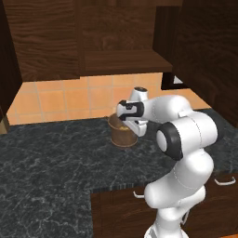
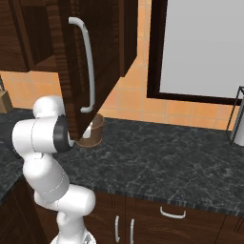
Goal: Open the cabinet, pick up the bread from the cabinet and place it in the basket. Then move the basket to the dining counter.
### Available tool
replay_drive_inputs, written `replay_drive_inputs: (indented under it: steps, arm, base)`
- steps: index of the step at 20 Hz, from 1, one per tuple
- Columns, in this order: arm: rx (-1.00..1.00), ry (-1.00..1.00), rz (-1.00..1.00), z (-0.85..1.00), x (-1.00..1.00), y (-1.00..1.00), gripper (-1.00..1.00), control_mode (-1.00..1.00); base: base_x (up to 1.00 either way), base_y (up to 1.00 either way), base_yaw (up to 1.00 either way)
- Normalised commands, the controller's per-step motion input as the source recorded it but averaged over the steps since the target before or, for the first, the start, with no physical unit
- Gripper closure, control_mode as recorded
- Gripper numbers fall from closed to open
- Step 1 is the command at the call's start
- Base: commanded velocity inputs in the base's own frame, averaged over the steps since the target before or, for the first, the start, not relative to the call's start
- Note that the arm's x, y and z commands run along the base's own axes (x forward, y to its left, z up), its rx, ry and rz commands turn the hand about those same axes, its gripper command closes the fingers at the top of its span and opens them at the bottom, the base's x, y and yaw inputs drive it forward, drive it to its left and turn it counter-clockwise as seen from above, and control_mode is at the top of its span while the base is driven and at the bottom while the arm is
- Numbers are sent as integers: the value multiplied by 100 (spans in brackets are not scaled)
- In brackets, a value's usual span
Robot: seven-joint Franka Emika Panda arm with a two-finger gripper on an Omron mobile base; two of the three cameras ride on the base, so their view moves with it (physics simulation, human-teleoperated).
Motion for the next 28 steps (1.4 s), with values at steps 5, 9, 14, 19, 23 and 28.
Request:
replay_drive_inputs:
  steps: [5, 9, 14, 19, 23, 28]
  arm:
    - [0, -19, -2, -30, 7, 14, 100, -100]
    - [0, -11, 0, -37, 2, 12, 100, -100]
    - [0, -2, -1, -8, -9, 2, 100, -100]
    - [2, 3, 0, 15, -70, 0, 100, -100]
    - [0, 11, 0, 55, -82, 0, 100, -100]
    - [-3, 13, 0, 69, -100, 0, 100, -100]
  base:
    - [0, 0, 0]
    - [0, 0, 0]
    - [0, 0, 0]
    - [0, 0, 0]
    - [0, 0, 0]
    - [0, 0, 0]
